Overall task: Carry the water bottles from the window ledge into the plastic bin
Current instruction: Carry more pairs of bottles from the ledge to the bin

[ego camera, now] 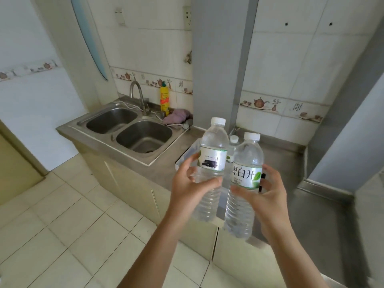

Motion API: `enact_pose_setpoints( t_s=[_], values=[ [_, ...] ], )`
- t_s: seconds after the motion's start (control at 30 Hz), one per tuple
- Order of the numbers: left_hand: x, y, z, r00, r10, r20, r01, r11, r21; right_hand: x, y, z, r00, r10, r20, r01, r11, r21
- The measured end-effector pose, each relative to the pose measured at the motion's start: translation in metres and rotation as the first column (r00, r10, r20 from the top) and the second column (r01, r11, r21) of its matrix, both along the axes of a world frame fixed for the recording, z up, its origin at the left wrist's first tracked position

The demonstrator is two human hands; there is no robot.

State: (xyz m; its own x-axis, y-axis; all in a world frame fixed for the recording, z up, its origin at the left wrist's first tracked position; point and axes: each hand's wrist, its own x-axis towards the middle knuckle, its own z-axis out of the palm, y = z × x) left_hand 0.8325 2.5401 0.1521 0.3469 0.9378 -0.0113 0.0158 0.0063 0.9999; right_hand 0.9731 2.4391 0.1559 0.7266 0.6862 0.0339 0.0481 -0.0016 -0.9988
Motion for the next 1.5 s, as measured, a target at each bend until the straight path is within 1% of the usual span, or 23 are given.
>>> enact_pose_setpoints(
  t_s=[0.13,0.3,0.4,0.47,0.57,0.63,0.73,0.87,0.93,1.07,1.17,1.27,1.4,1.5],
  values=[
    [0.06,0.05,-0.01,0.997,-0.068,-0.02,0.07,0.996,0.061,0.039,0.041,-0.008,0.999,-0.049,-0.006,0.049,0.999,0.016],
    [0.115,0.107,-0.036,0.995,-0.082,-0.052,0.086,0.993,0.085,0.078,0.088,-0.021,0.985,-0.1,0.142,0.1,0.995,0.005],
    [0.137,0.129,-0.06,0.995,-0.06,-0.074,0.066,0.995,0.081,0.101,0.112,-0.039,0.982,-0.104,0.16,0.112,0.993,-0.041],
    [0.145,0.139,-0.076,0.992,-0.083,-0.092,0.088,0.995,0.044,0.111,0.123,-0.056,0.983,-0.087,0.164,0.104,0.99,-0.098],
    [0.151,0.151,-0.101,0.988,-0.109,-0.108,0.108,0.994,-0.01,0.119,0.134,-0.08,0.982,-0.084,0.169,0.112,0.98,-0.166],
    [0.154,0.155,-0.114,0.988,-0.097,-0.121,0.095,0.995,-0.016,0.118,0.138,-0.092,0.978,-0.1,0.18,0.136,0.971,-0.199],
    [0.157,0.157,-0.127,0.983,-0.097,-0.155,0.1,0.995,0.012,0.113,0.142,-0.105,0.962,-0.136,0.236,0.197,0.946,-0.257],
    [0.159,0.164,-0.142,0.962,-0.166,-0.217,0.177,0.983,0.037,0.11,0.144,-0.118,0.958,-0.161,0.239,0.236,0.916,-0.325],
    [0.158,0.166,-0.148,0.948,-0.206,-0.242,0.22,0.975,0.033,0.108,0.144,-0.123,0.955,-0.185,0.231,0.257,0.905,-0.338],
    [0.157,0.171,-0.159,0.935,-0.241,-0.26,0.247,0.969,-0.012,0.106,0.148,-0.129,0.942,-0.218,0.256,0.303,0.88,-0.366],
    [0.157,0.173,-0.163,0.921,-0.273,-0.28,0.276,0.961,-0.028,0.105,0.15,-0.132,0.943,-0.231,0.239,0.311,0.869,-0.386],
    [0.156,0.173,-0.167,0.903,-0.291,-0.316,0.306,0.952,-0.002,0.104,0.15,-0.134,0.927,-0.238,0.29,0.344,0.848,-0.404],
    [0.156,0.173,-0.168,0.89,-0.293,-0.351,0.319,0.947,0.019,0.104,0.149,-0.133,0.915,-0.219,0.338,0.352,0.841,-0.41],
    [0.155,0.173,-0.165,0.875,-0.288,-0.389,0.328,0.944,0.039,0.104,0.148,-0.131,0.917,-0.155,0.368,0.318,0.84,-0.439]
  ],
)
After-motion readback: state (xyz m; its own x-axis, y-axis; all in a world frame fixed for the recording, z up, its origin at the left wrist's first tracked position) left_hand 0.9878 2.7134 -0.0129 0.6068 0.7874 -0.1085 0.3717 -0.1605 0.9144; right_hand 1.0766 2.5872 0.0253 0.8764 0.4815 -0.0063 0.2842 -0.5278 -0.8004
